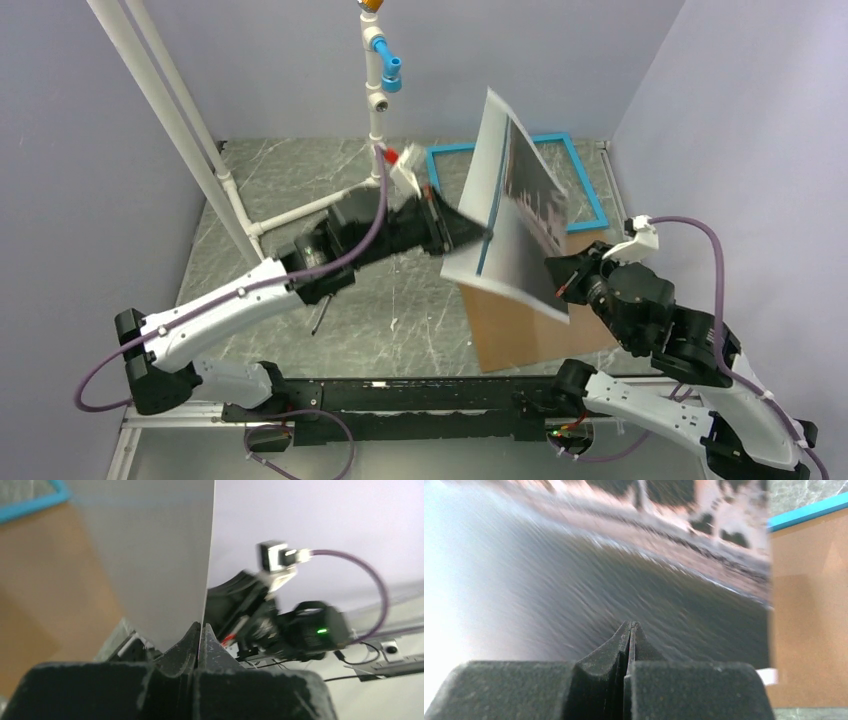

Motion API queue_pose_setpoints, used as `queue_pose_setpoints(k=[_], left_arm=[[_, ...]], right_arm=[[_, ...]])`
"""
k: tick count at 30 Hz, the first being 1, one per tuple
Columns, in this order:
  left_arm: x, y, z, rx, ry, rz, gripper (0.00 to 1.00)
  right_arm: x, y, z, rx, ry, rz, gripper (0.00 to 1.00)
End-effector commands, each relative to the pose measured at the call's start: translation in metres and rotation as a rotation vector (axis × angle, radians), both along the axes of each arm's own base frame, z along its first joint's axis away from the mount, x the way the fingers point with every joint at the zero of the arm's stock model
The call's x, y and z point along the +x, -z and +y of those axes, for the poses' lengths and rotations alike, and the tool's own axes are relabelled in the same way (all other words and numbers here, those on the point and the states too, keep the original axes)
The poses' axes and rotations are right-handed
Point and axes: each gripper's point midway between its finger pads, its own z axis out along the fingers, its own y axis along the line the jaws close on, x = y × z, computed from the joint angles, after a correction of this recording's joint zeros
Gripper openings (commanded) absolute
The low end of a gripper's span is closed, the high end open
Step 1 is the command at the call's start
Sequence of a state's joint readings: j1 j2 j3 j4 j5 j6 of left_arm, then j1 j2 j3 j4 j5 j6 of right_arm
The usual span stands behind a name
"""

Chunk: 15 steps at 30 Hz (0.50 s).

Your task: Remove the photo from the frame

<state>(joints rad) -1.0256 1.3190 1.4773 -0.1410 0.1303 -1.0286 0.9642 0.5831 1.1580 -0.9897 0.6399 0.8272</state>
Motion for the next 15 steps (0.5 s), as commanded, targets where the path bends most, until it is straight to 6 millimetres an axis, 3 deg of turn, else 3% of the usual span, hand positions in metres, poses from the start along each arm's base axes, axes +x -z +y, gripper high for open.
queue_pose_setpoints(k=[1, 3, 7, 11, 15], left_arm=[[-0.001, 0.070, 0.000, -0.070, -0.151, 0.195, 0.00], [-0.001, 0.121, 0.000, -0.043, -0.218, 0.278, 0.00], [0.003, 0.200, 0.007, 0.057, -0.435, 0.334, 0.00], [0.003, 0.254, 0.011, 0.117, -0.562, 0.409, 0.00], [-0.012, 0.290, -0.004, 0.163, -0.590, 0.496, 0.00]], right_arm=[[-0.002, 0.004, -0.010, 0.051, 0.043, -0.011, 0.00], [-0.001, 0.011, -0.006, 0.041, 0.037, 0.002, 0.00], [0.002, 0.024, 0.002, 0.018, 0.024, 0.031, 0.00], [0.002, 0.036, 0.009, 0.015, 0.006, 0.053, 0.00], [0.001, 0.044, 0.010, 0.008, 0.005, 0.066, 0.00]])
